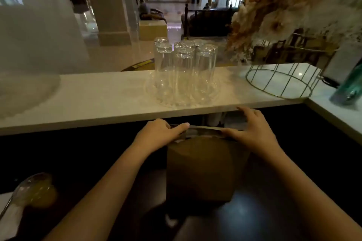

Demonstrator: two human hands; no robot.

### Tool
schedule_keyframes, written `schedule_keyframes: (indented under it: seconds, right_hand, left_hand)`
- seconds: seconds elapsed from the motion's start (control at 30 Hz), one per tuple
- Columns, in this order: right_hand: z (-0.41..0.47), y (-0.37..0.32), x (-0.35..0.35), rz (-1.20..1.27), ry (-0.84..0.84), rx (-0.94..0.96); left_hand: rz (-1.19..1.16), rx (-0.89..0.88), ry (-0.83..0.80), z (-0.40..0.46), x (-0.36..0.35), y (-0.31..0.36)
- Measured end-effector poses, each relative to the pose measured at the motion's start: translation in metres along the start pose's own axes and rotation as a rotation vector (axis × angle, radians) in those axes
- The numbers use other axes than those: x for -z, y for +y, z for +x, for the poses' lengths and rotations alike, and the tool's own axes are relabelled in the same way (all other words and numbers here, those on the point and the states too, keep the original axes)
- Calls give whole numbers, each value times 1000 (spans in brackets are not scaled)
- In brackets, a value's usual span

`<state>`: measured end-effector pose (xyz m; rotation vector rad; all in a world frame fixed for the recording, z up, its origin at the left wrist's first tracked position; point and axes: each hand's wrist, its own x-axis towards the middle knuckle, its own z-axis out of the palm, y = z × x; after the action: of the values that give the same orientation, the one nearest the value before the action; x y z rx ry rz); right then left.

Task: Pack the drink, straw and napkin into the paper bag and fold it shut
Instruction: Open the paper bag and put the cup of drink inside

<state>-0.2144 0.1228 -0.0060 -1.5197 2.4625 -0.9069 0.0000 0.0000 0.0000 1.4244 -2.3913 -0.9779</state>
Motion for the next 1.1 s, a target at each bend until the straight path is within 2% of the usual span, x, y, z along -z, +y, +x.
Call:
schedule_keyframes:
  seconds: [0.07,0.2,0.33,0.53,0.67,0.9,1.1]
  right_hand:
    - [-5,1,-5,57,98,-136]
    - [-15,5,-15,46,48,-187]
    - [-22,16,-10,126,41,-249]
    - [-31,29,1,331,-122,-281]
    - [-31,30,8,438,-252,-243]
    - [-20,2,-2,572,-443,-227]
    - [4,-61,-46,558,-633,-192]
  left_hand:
    - [42,45,61,-1,-9,8]
    - [118,68,154,-4,-20,8]
    - [6,59,168,-8,-13,-6]
    - [-400,89,-37,-18,6,-22]
    - [-502,121,-114,-25,18,-36]
    - [-514,171,-77,-45,51,-73]
    - [-529,225,-14,-83,92,-135]
